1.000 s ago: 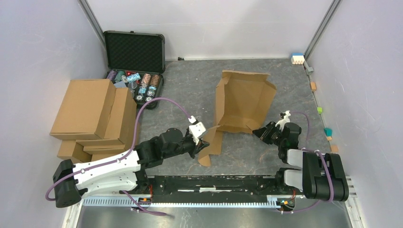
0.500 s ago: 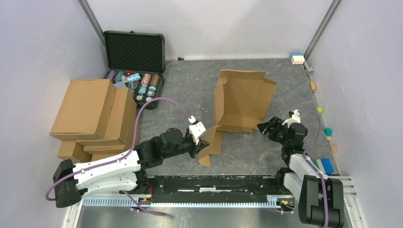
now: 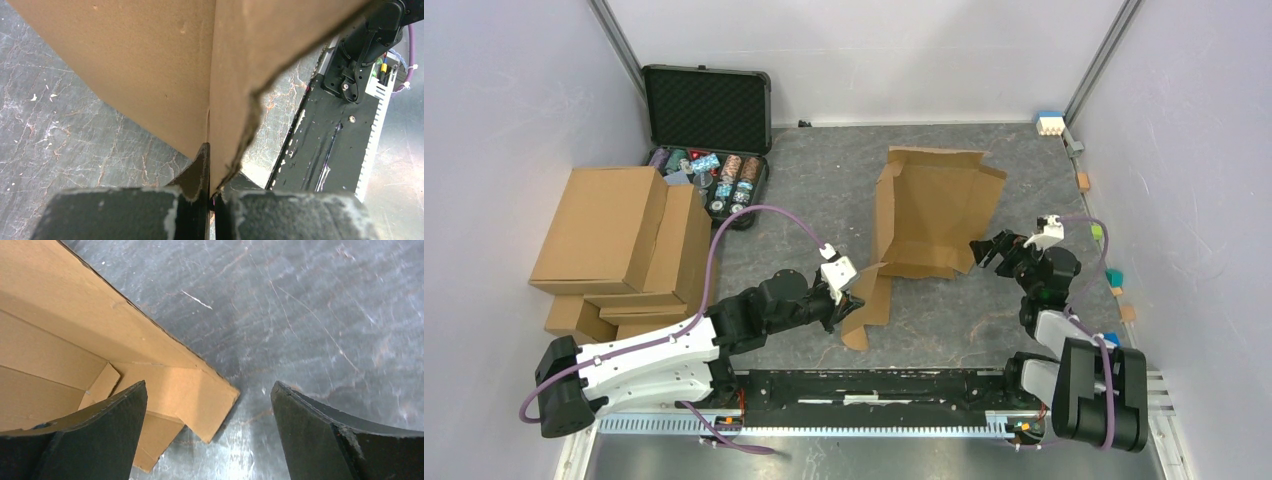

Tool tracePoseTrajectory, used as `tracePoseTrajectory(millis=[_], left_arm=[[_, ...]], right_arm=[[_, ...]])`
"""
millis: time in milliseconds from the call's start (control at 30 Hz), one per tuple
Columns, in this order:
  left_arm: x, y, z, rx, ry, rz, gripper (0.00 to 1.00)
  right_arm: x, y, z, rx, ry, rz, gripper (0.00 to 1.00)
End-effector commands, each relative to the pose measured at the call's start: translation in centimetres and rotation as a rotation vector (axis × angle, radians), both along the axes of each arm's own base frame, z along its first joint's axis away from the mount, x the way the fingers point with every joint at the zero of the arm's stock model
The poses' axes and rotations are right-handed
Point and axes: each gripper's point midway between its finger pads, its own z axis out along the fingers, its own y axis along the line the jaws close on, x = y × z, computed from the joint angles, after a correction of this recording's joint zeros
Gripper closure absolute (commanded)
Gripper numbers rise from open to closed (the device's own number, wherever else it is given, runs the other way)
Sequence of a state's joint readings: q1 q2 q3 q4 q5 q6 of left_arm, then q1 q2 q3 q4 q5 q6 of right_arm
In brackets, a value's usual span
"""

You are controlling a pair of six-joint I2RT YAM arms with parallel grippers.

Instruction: Fold the paper box

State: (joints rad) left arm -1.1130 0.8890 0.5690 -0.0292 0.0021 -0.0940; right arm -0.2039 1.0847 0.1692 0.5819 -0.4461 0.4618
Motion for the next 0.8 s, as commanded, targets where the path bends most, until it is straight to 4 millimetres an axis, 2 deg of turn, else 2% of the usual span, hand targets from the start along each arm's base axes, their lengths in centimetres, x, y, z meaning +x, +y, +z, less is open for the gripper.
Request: tracePoseTrajectory(millis=[0,100,200,267,433,533,567,767], left_arm=[[-0.7,-0.1,-0.2,0.003,0.051,-0.009,0.98],[-0.8,-0.1,-0.3,0.005,0.052,-0.012,0.98],[-0.8,0.0,-0.2,0.001,0.051,-0.009,0.98],[-0.7,0.1,-0.2,0.000,0.049,-0.006,0.98],[-0.7,0.0,0.0,-0.012,0.047,-0.005,0.98],[-0.8,0.0,0.0,-0.013,0.049,-0.007,0.98],[-0.8,0.0,-0.1,-0.009,0.051,-0.006,0.98],[-0.8,0.0,-0.2,-0.009,0.056,-0.005,0.98]], right_arm=[[2.3,0.6,3.1,-0.056,-0.182,0.091,0.02],[2.6,1.7,3.2,0.007,-0.204,0.131,0.02],[2.5,3.8,1.8,0.018,-0.164,0.208,0.02],[2.1,4.4,0.7,-0.021,-0.141,0.224,0.02],[1.6,4.9,-2.0,-0.161,-0.052,0.243,0.02],[1.2,4.9,-2.1,-0.186,-0.050,0.237,0.02],[0.9,5.5,-2.5,-0.202,-0.036,0.258,0.02],[0.7,5.3,-3.9,-0.311,0.035,0.250,0.02]])
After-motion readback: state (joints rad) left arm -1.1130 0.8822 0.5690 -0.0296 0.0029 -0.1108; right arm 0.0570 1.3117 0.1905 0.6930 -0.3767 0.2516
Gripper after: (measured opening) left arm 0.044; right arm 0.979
